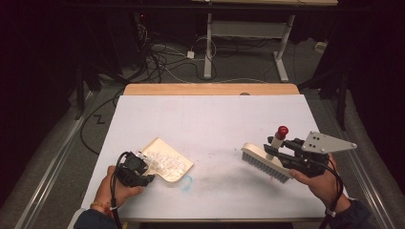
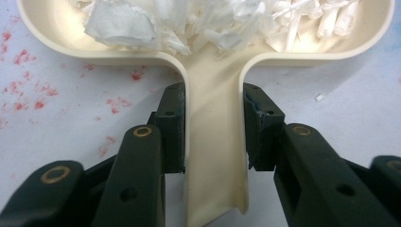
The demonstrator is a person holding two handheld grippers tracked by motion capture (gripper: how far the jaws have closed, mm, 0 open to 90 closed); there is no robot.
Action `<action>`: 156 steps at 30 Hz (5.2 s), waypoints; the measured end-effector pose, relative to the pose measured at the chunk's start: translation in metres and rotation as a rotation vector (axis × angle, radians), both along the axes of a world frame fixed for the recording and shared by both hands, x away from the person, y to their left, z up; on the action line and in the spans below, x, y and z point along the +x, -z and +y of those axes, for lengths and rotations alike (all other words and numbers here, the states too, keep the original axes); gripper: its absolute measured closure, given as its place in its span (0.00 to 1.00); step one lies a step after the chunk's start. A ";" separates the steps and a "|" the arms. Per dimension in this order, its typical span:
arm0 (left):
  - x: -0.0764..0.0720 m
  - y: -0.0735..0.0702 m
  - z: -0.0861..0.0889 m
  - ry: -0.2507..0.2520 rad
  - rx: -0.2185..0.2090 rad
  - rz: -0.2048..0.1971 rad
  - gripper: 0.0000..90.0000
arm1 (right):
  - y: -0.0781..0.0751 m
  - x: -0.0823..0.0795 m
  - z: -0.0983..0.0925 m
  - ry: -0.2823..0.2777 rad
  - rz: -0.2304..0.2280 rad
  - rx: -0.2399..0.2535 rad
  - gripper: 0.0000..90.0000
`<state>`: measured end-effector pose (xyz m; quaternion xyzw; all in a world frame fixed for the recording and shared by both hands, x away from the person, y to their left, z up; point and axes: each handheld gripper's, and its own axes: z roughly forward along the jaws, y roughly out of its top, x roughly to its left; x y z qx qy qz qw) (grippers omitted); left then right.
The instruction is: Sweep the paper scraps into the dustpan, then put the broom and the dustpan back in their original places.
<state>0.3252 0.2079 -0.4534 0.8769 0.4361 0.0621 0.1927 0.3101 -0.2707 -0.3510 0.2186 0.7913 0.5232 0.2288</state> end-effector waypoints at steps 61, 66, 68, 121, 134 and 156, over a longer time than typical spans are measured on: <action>-0.003 0.003 0.020 -0.317 -0.130 -0.064 0.55 | 0.016 0.020 -0.023 -0.133 0.224 -0.057 0.75; -0.011 0.004 0.008 -0.246 -0.152 -0.035 0.51 | 0.016 0.036 -0.025 -0.094 0.235 -0.067 0.72; -0.013 0.004 0.002 -0.215 -0.127 -0.050 0.48 | 0.016 0.044 -0.025 -0.083 0.239 -0.070 0.71; -0.045 0.003 -0.013 0.020 -0.070 -0.540 0.21 | 0.061 0.140 0.017 0.312 0.229 -0.117 0.55; -0.044 0.006 -0.018 0.042 -0.055 -0.532 0.21 | 0.057 0.137 0.015 0.324 0.188 -0.079 0.54; -0.045 0.009 -0.021 0.073 -0.035 -0.538 0.21 | 0.037 0.110 0.024 0.356 0.027 -0.042 0.28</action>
